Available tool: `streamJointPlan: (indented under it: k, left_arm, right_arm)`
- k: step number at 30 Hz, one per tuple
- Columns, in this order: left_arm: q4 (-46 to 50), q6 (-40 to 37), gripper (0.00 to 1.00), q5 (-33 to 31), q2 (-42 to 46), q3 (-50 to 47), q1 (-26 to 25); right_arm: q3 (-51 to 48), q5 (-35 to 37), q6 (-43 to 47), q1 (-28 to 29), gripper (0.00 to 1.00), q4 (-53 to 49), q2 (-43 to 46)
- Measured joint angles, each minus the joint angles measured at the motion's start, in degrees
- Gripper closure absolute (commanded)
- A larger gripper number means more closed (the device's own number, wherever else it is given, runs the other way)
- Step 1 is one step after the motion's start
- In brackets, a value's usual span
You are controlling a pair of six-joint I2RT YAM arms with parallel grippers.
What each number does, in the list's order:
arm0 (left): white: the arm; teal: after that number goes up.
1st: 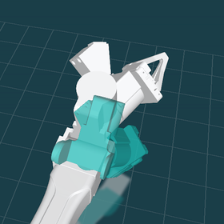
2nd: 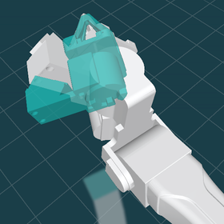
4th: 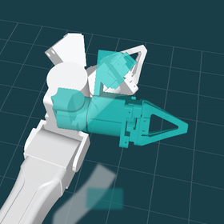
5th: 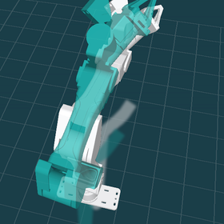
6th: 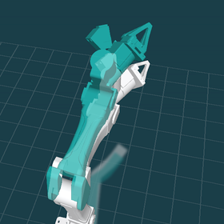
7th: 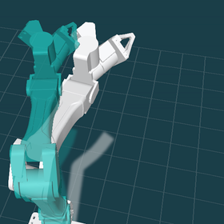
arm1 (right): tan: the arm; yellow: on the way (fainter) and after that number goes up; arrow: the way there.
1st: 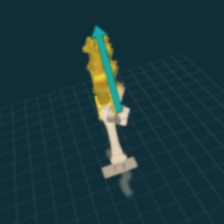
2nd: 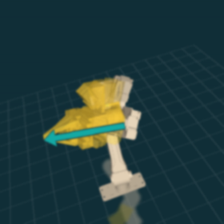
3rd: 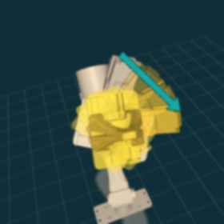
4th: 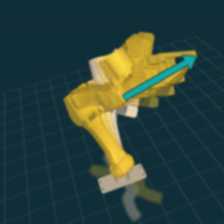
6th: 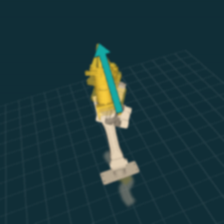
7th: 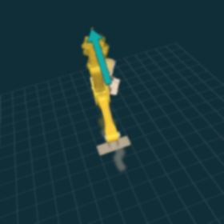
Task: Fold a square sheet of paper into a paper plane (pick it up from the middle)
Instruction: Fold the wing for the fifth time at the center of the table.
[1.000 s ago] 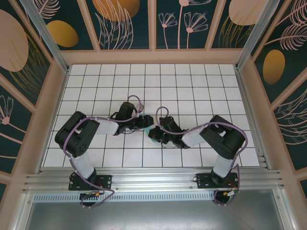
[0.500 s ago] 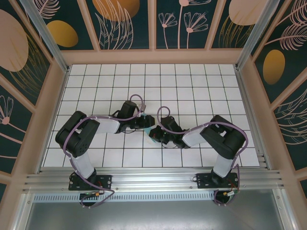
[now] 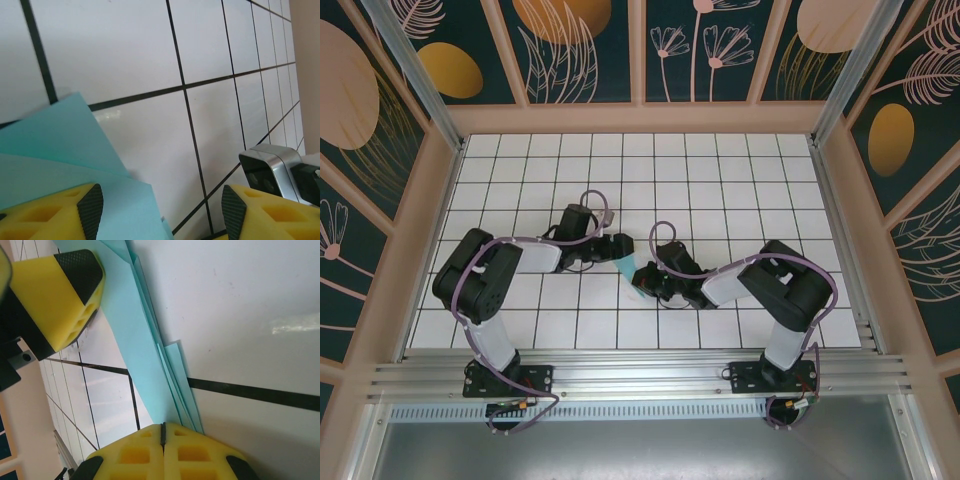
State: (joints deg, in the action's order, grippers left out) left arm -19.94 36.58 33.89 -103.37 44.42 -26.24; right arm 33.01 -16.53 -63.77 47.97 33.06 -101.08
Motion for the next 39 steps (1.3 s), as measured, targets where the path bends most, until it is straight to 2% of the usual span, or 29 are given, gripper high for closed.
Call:
streamJointPlan:
  k: [10, 19, 27, 29, 34, 39]
  left_arm:
    - [-0.26, -0.61, 0.33, 6.60, -1.81, 1.11, 3.48]
    - [2.38, -4.70, 0.32, 1.40, -3.76, 5.62, 9.42]
    - [5.88, -4.83, 0.33, -1.95, -1.86, 7.56, 10.29]
    - [6.97, -4.26, 0.40, -2.56, 0.87, 7.41, 10.29]
    - [4.50, 0.35, 0.72, -1.81, 11.63, 2.36, 10.25]
    - [2.14, 4.02, 0.89, -1.38, 15.67, -4.13, 7.76]
  right_arm:
    - [1.31, -0.81, 1.29, -0.11, 1.00, -2.25, -0.07]
    - [2.49, -2.45, 2.25, -0.59, 1.00, -4.20, -0.35]
    - [3.93, -3.32, 3.30, -0.79, 1.00, -6.54, -0.61]
    - [4.59, -3.54, 3.58, -0.79, 1.00, -7.30, -0.83]
    - [5.88, -4.13, 4.37, -0.87, 1.00, -9.11, -1.14]
    - [6.67, -4.50, 5.18, -0.90, 1.00, -10.19, -1.31]
